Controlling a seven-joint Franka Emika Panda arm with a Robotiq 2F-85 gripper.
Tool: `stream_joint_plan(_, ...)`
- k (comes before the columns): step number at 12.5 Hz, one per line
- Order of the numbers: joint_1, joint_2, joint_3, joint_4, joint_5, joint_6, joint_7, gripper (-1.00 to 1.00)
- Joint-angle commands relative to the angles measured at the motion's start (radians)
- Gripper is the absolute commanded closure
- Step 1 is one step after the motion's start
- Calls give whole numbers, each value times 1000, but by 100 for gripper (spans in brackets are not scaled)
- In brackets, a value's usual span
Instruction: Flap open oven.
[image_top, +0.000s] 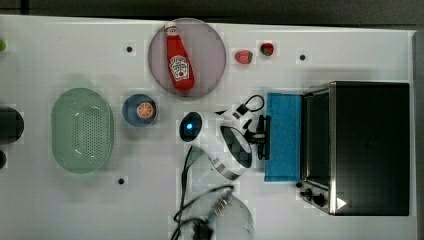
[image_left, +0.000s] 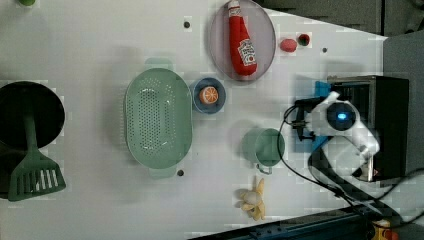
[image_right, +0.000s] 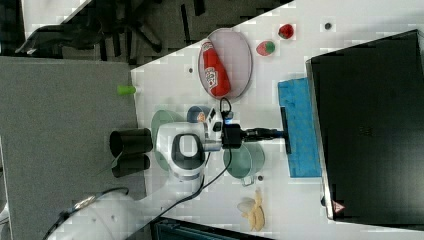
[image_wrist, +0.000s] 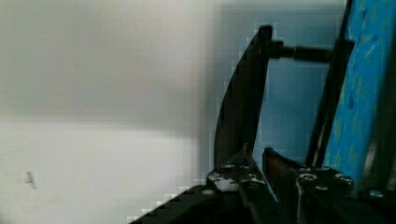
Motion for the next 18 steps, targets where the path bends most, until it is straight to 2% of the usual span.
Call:
stream_joint_plan(1, 40, 36, -3, 33, -20, -19, 133, 65)
stream_joint_plan(3, 42, 56, -6, 59, -20, -16, 169, 65)
stream_joint_plan(6, 43, 1, -3, 96, 23, 13, 171, 65)
stream_joint_plan(7, 42, -44, -4, 103, 84, 8, 171, 65)
stream_joint_plan(11, 37, -283, -6, 111, 470, -53, 171, 65)
stream_joint_plan(15, 36, -497, -16, 160, 751, -348, 177, 65)
stream_joint_plan(16, 36, -536, -25, 189, 813, -438, 179, 65)
stream_joint_plan(18, 35, -598, -36, 260, 838, -578, 180, 65)
